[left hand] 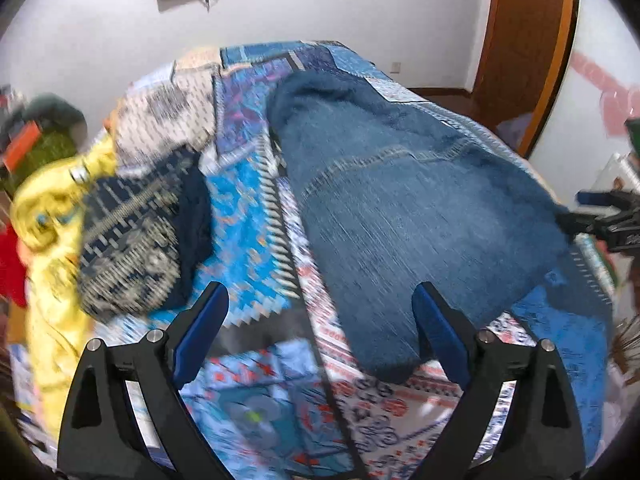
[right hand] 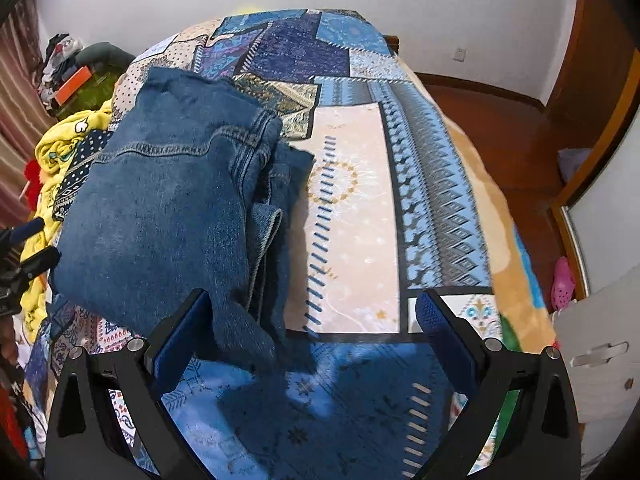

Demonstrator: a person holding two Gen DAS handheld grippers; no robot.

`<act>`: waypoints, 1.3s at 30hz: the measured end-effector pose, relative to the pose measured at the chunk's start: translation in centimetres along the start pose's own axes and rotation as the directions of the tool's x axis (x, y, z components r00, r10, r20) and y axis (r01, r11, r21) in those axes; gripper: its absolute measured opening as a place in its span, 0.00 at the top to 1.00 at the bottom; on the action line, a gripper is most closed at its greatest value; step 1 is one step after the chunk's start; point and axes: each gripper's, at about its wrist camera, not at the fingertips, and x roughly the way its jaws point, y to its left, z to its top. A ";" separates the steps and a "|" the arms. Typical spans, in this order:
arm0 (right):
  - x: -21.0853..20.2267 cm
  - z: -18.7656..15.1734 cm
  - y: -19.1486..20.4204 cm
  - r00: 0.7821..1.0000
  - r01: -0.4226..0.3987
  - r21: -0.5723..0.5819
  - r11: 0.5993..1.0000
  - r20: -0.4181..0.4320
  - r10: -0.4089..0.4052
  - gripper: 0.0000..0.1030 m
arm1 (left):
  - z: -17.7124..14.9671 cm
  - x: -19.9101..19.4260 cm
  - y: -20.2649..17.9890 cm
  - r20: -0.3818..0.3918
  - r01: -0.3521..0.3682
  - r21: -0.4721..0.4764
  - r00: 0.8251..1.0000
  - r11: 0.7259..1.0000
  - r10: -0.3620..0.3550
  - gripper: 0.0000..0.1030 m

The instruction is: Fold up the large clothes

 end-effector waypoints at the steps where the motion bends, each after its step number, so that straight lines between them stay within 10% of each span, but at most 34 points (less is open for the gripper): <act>1: -0.3 0.4 0.1 1.000 0.002 -0.005 1.000 0.003 -0.002 0.02 | 0.7 -0.2 0.0 0.012 -0.022 0.024 1.000 0.999 0.022 0.09; 16: 4.8 9.3 5.0 0.999 -0.036 -0.231 0.972 -0.033 0.029 0.02 | 8.6 8.6 3.3 -0.056 0.020 -0.030 0.998 0.999 -0.021 0.08; 29: 11.7 14.5 3.0 0.995 -0.002 -0.174 0.985 -0.100 -0.016 0.02 | 15.0 16.1 6.7 -0.078 -0.042 -0.132 0.996 0.990 0.032 0.01; 39: 7.0 15.7 1.3 0.998 0.060 -0.130 0.990 0.037 -0.056 0.02 | 16.9 11.0 7.7 0.021 -0.037 -0.186 0.999 0.982 0.042 0.01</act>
